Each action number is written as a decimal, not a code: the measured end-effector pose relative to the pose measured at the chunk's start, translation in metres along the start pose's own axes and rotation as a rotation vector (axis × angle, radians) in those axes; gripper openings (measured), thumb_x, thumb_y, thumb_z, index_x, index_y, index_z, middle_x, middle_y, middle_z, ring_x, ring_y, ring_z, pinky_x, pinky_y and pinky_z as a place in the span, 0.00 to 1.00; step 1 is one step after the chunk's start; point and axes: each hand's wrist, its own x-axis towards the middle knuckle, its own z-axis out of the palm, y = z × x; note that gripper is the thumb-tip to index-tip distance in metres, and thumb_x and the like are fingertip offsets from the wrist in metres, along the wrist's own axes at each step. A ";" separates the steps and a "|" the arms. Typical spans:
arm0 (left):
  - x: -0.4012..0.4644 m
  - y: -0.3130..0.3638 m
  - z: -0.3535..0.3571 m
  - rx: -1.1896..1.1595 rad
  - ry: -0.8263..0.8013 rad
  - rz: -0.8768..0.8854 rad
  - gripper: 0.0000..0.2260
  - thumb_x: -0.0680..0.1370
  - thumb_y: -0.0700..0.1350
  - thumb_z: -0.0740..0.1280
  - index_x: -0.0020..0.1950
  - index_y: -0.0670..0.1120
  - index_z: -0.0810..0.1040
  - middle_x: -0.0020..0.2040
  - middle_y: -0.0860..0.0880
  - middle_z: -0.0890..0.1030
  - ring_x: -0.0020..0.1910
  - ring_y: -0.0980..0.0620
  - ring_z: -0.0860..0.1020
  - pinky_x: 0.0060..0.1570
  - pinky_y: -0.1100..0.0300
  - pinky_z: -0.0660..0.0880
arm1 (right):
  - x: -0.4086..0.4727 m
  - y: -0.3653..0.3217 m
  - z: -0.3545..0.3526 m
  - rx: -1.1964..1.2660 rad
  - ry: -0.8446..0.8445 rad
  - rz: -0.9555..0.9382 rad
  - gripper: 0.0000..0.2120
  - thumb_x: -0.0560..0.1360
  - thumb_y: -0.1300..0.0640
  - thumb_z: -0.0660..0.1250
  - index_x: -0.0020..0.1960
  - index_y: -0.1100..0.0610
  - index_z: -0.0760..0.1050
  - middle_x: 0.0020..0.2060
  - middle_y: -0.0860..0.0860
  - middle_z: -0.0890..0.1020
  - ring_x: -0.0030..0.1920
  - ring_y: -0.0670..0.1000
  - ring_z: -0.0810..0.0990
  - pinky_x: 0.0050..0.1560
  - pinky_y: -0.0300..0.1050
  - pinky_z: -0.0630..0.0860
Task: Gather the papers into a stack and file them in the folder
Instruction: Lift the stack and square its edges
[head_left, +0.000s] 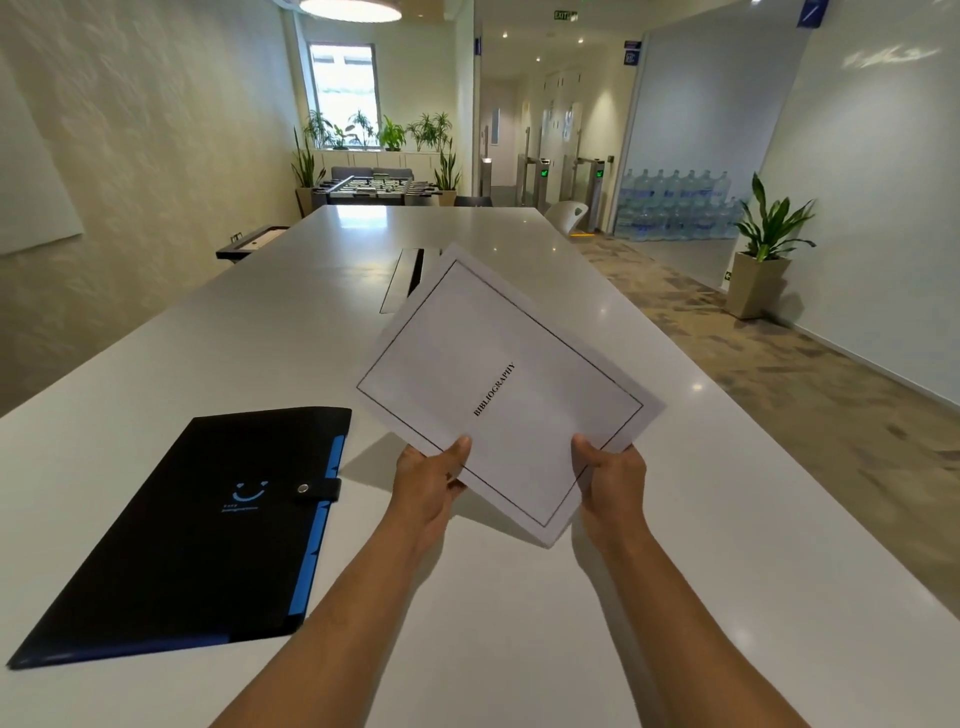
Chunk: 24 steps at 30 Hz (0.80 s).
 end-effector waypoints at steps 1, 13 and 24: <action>0.002 0.004 -0.005 0.008 0.037 0.001 0.30 0.68 0.43 0.76 0.66 0.35 0.70 0.58 0.36 0.80 0.56 0.40 0.81 0.60 0.42 0.75 | 0.005 -0.005 -0.004 -0.074 -0.004 -0.036 0.15 0.72 0.69 0.70 0.54 0.55 0.78 0.47 0.49 0.85 0.45 0.49 0.85 0.45 0.46 0.80; 0.031 0.081 -0.036 0.526 -0.092 0.260 0.20 0.73 0.44 0.74 0.62 0.50 0.74 0.55 0.50 0.83 0.54 0.51 0.81 0.52 0.53 0.77 | 0.043 -0.061 -0.027 -0.497 -0.284 -0.234 0.11 0.70 0.65 0.73 0.46 0.50 0.82 0.42 0.45 0.86 0.44 0.46 0.85 0.43 0.42 0.79; 0.023 0.075 -0.018 0.511 0.067 0.608 0.15 0.76 0.41 0.69 0.59 0.51 0.69 0.54 0.53 0.78 0.52 0.57 0.79 0.45 0.65 0.76 | 0.038 -0.064 -0.009 -0.428 -0.305 -0.402 0.17 0.70 0.62 0.72 0.53 0.44 0.78 0.49 0.44 0.84 0.50 0.47 0.83 0.47 0.40 0.81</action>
